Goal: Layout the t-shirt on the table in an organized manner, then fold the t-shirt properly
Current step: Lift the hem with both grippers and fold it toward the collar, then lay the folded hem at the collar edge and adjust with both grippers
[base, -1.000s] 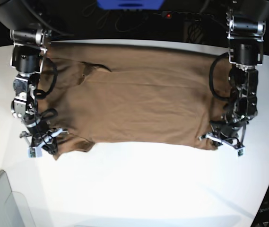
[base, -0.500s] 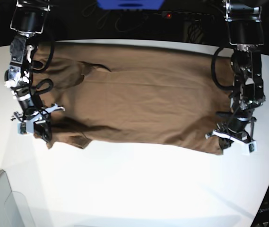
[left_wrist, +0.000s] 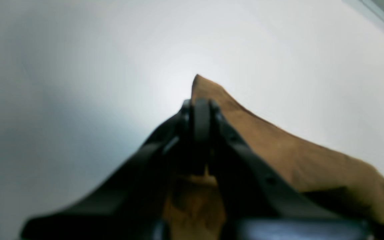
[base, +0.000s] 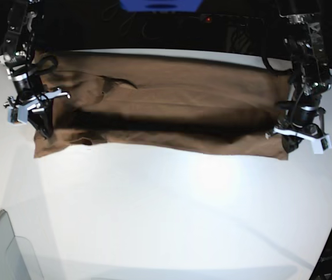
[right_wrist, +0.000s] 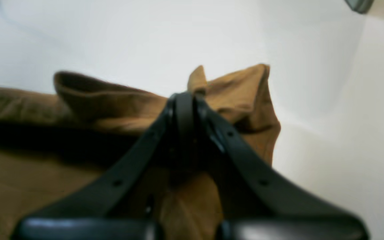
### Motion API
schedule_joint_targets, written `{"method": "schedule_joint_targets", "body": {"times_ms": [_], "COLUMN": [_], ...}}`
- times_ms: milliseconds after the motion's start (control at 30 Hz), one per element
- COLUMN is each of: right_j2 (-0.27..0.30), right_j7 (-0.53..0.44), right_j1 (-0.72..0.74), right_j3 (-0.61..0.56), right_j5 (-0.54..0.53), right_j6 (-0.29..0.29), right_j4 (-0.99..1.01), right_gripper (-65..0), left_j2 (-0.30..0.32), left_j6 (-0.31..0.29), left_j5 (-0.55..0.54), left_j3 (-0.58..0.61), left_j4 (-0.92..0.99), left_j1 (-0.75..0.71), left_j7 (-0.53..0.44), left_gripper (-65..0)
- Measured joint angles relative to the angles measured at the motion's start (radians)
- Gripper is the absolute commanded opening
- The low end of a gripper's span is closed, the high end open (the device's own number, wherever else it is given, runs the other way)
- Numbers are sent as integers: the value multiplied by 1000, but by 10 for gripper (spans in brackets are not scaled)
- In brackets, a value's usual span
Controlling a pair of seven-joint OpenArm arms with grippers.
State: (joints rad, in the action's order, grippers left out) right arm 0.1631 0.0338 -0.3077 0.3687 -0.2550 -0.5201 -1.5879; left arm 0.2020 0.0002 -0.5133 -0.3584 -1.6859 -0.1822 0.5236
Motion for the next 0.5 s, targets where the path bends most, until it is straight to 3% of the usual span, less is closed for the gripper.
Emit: {"method": "schedule_joint_targets", "body": {"times_ms": [167,267,500], "right_j2": [-3,-4,-26], "right_j7": [-9,-6,-8], "right_j1": [-25,-55,-99], "right_j3": [34,37,45], "right_j5": [-1,1,3], "right_j6": [0,-51,-61], "right_j4": [1,3,3], "right_gripper": [-650,-650,-650], "left_j2": [-1,-3,-3], "left_j6": [-3,-3,-3], "left_j5": [-3,-3,-3], "left_j3": [0,0,-5], "left_j4": [-55,-69,-68], "left_j1": [-66,-104,-156], "left_j7": [-3,-4,-4], "left_gripper": [-650,-650,-650]}}
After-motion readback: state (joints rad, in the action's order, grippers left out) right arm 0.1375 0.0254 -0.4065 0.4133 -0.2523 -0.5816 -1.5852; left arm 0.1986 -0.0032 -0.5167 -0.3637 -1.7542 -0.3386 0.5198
